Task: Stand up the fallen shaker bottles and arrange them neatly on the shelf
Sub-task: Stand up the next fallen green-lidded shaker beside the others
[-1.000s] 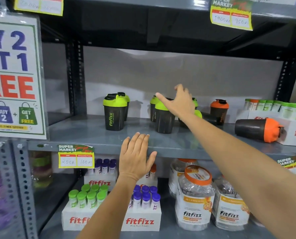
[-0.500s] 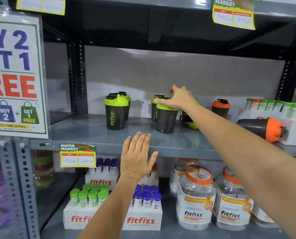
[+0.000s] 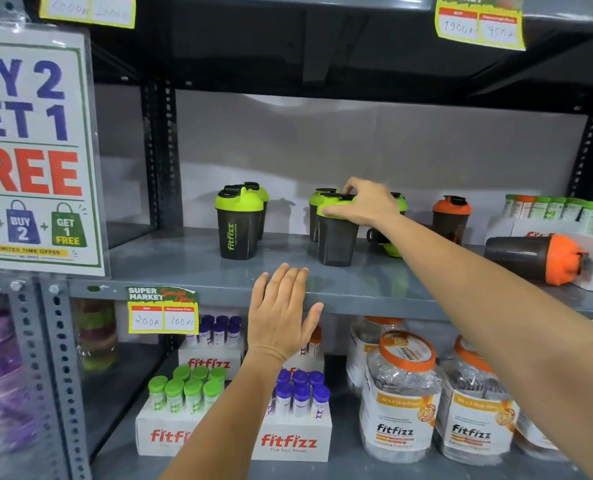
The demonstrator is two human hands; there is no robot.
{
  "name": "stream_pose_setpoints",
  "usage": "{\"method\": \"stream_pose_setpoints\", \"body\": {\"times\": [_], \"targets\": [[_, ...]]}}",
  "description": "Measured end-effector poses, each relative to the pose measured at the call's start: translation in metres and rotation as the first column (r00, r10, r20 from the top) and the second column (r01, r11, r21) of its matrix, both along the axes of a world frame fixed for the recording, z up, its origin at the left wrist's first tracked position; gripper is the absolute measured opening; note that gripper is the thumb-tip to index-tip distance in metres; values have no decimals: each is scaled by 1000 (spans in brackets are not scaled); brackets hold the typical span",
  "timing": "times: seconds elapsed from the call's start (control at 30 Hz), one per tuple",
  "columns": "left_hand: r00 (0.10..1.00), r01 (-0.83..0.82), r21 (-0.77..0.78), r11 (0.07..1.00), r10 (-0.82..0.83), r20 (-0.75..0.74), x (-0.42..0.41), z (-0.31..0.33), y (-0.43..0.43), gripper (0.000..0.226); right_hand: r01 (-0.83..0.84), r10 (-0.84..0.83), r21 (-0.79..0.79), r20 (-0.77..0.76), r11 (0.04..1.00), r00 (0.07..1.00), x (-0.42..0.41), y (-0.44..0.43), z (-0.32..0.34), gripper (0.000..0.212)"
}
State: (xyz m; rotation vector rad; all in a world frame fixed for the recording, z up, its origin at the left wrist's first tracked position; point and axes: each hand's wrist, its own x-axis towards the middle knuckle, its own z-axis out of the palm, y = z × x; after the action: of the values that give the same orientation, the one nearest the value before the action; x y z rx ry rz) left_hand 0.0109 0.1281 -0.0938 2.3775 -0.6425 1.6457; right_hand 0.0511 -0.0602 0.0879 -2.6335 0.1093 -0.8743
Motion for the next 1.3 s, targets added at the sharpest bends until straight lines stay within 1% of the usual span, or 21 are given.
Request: {"method": "stream_pose_setpoints", "body": {"times": [0.07, 0.1, 0.13, 0.2, 0.23, 0.3, 0.37, 0.43, 0.5, 0.57, 0.63, 0.7, 0.73, 0.83, 0.87, 0.9, 1.0, 1.07, 1.17, 1.23, 1.3], "targets": [[1000, 1, -1, 1000, -1, -2, 0, 0, 0, 57, -70, 73, 69, -33, 995, 997, 1, -1, 2, 56], [1000, 0, -2, 1000, 0, -3, 0, 0, 0, 57, -93, 96, 93, -30, 991, 995, 1, -1, 2, 59], [1000, 0, -3, 1000, 0, -4, 1, 0, 0, 57, -100, 102, 105, -13, 989, 995, 1, 0, 2, 66], [1000, 0, -4, 1000, 0, -2, 1, -1, 0, 57, -58, 54, 94, 50, 994, 997, 0, 3, -2, 82], [1000, 0, -4, 1000, 0, 0, 1, -1, 0, 57, -34, 27, 81, 80, 996, 996, 0, 5, -5, 82], [1000, 1, -5, 1000, -1, 5, 1, -1, 0, 56, -28, 21, 68, 104, 997, 994, 2, 5, -10, 69], [1000, 7, -8, 1000, -7, 8, 1, -1, 0, 56, -66, 59, 85, 88, 994, 994, 6, 3, -11, 54], [1000, 13, -11, 1000, -13, 20, 2, -1, 0, 55, -107, 95, 136, 90, 985, 991, 10, 1, -10, 48], [999, 17, -11, 1000, -17, 30, 3, -2, 0, 54, -140, 113, 241, 121, 960, 986, 10, 1, -10, 56], [999, 17, -11, 1000, -16, 41, 4, -3, 0, 53, -159, 134, 267, 110, 951, 985, 10, 0, -13, 69], [999, 18, -15, 1000, -18, 46, 4, -4, 0, 53, -174, 159, 263, 79, 949, 984, 13, 0, -19, 64], [999, 26, -20, 999, -25, 45, 4, -4, 0, 53, -213, 194, 347, 89, 913, 977, 14, -1, -22, 59], [999, 30, -25, 999, -29, 45, 3, -3, 0, 53, -241, 222, 372, 92, 896, 971, 13, -2, -22, 63], [998, 56, -32, 998, -55, 33, 0, -3, -1, 52, -298, 289, 412, 85, 861, 954, -1, -13, -17, 90], [998, 64, -41, 997, -63, 27, -1, -3, -2, 52, -298, 283, 426, 99, 855, 954, -6, -21, -14, 92], [997, 69, -59, 996, -68, 19, -2, -3, -2, 51, -285, 260, 429, 118, 857, 958, -11, -32, -11, 89], [995, 99, -123, 987, -99, 1, -10, 1, -13, 47, -213, 168, 351, 154, 912, 974, -25, -75, -4, 64], [985, 173, -71, 982, -174, -16, -20, 2, -35, 48, -153, 119, 266, 138, 952, 983, -34, -104, -5, 56], [960, 275, 21, 961, -273, -66, -38, 5, -82, 55, -75, 58, 189, 94, 979, 994, -45, -137, -11, 55], [957, 283, 24, 959, -280, -78, -44, 10, -111, 58, -35, 27, 158, 57, 987, 998, -49, -152, -16, 55], [968, 242, 30, 970, -239, -79, -45, 14, -129, 59, -19, 17, 118, 13, 993, 1000, -50, -163, -20, 57]]}}
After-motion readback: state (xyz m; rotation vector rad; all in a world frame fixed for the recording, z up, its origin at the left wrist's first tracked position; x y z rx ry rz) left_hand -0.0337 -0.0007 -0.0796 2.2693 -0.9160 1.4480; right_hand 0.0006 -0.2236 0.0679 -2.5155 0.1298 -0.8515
